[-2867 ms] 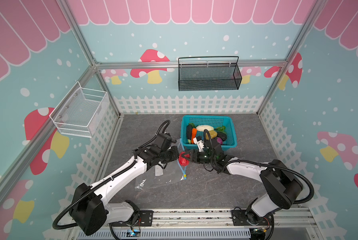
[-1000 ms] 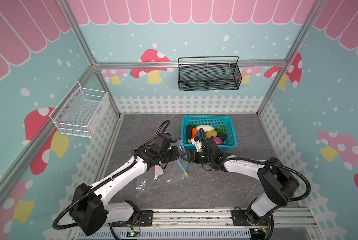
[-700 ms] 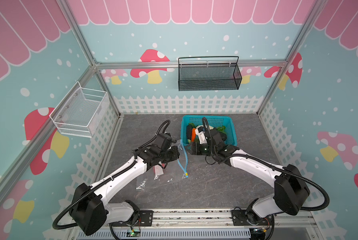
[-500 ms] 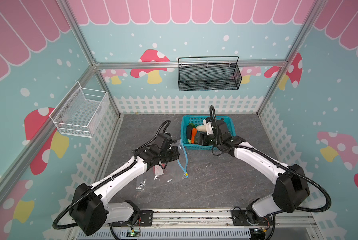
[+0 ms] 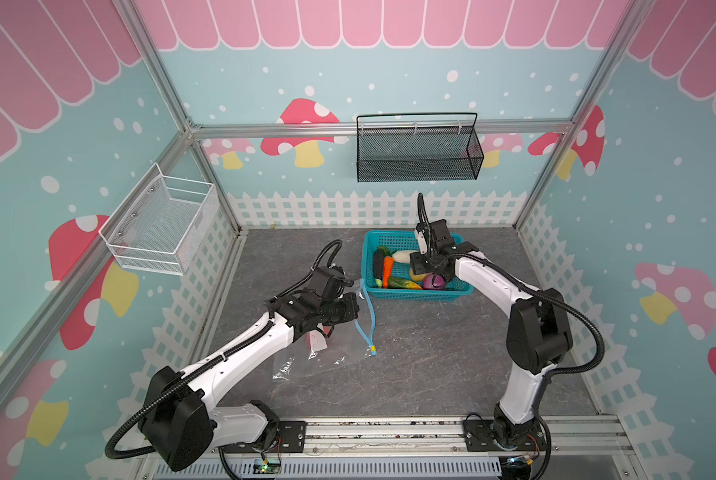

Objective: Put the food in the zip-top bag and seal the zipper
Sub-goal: 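Move the right gripper back over the teal basket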

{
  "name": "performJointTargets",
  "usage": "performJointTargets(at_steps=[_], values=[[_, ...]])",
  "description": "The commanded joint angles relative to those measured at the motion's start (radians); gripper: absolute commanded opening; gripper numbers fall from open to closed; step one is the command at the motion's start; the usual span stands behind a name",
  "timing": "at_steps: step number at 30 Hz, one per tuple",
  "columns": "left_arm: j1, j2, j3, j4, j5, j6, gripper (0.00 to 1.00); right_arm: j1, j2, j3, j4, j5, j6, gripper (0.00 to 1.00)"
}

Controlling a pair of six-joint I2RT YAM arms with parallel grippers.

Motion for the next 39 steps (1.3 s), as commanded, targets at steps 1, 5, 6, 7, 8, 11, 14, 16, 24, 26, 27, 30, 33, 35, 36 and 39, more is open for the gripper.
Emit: performJointTargets(at_steps=[1, 5, 6, 7, 8, 11, 14, 16, 24, 26, 27, 30, 33, 35, 36, 39], values=[[-0.001, -0.002, 0.001, 0.010, 0.007, 0.019, 0.00, -0.050, 0.078, 0.054, -0.097, 0.020, -0.056, 0.63], [0.000, 0.002, 0.002, 0.011, 0.008, 0.019, 0.00, -0.065, 0.119, 0.081, -0.082, -0.016, -0.056, 0.75], [-0.001, 0.005, 0.003, 0.011, 0.010, 0.019, 0.00, -0.066, 0.132, 0.090, -0.082, -0.014, -0.054, 0.77], [0.000, 0.006, 0.002, 0.012, 0.011, 0.019, 0.00, -0.070, 0.145, 0.099, -0.084, -0.013, -0.052, 0.79], [-0.001, 0.007, 0.003, 0.011, 0.012, 0.020, 0.00, -0.072, 0.155, 0.103, -0.084, -0.016, -0.049, 0.80], [-0.001, 0.009, 0.003, 0.010, 0.015, 0.021, 0.00, -0.076, 0.169, 0.105, -0.081, -0.033, -0.031, 0.82], [0.000, 0.012, 0.004, 0.010, 0.014, 0.020, 0.00, -0.076, 0.179, 0.103, -0.063, -0.071, -0.028, 0.83], [0.000, 0.016, 0.008, 0.011, 0.017, 0.022, 0.00, -0.076, 0.186, 0.110, -0.059, -0.073, -0.036, 0.84], [-0.001, 0.031, 0.021, 0.007, 0.027, 0.021, 0.00, -0.076, 0.228, 0.138, -0.042, -0.098, -0.075, 0.93], [-0.001, 0.029, 0.021, 0.007, 0.029, 0.020, 0.00, -0.076, 0.240, 0.147, -0.044, -0.080, -0.075, 0.94], [-0.001, 0.029, 0.021, 0.007, 0.028, 0.020, 0.00, -0.076, 0.246, 0.153, -0.046, -0.076, -0.076, 0.94], [-0.001, 0.027, 0.021, 0.005, 0.026, 0.020, 0.00, -0.076, 0.260, 0.165, -0.047, -0.067, -0.075, 0.95], [-0.001, 0.028, 0.021, 0.006, 0.026, 0.019, 0.00, -0.076, 0.281, 0.179, -0.049, -0.068, -0.075, 0.98], [-0.001, 0.030, 0.020, 0.006, 0.026, 0.018, 0.00, -0.075, 0.294, 0.190, -0.049, -0.068, -0.074, 0.98], [-0.001, 0.032, 0.020, 0.006, 0.026, 0.019, 0.00, -0.075, 0.302, 0.196, -0.052, -0.067, -0.072, 0.99], [0.000, 0.033, 0.020, 0.006, 0.025, 0.019, 0.00, -0.075, 0.322, 0.217, -0.057, -0.065, -0.069, 0.98]])
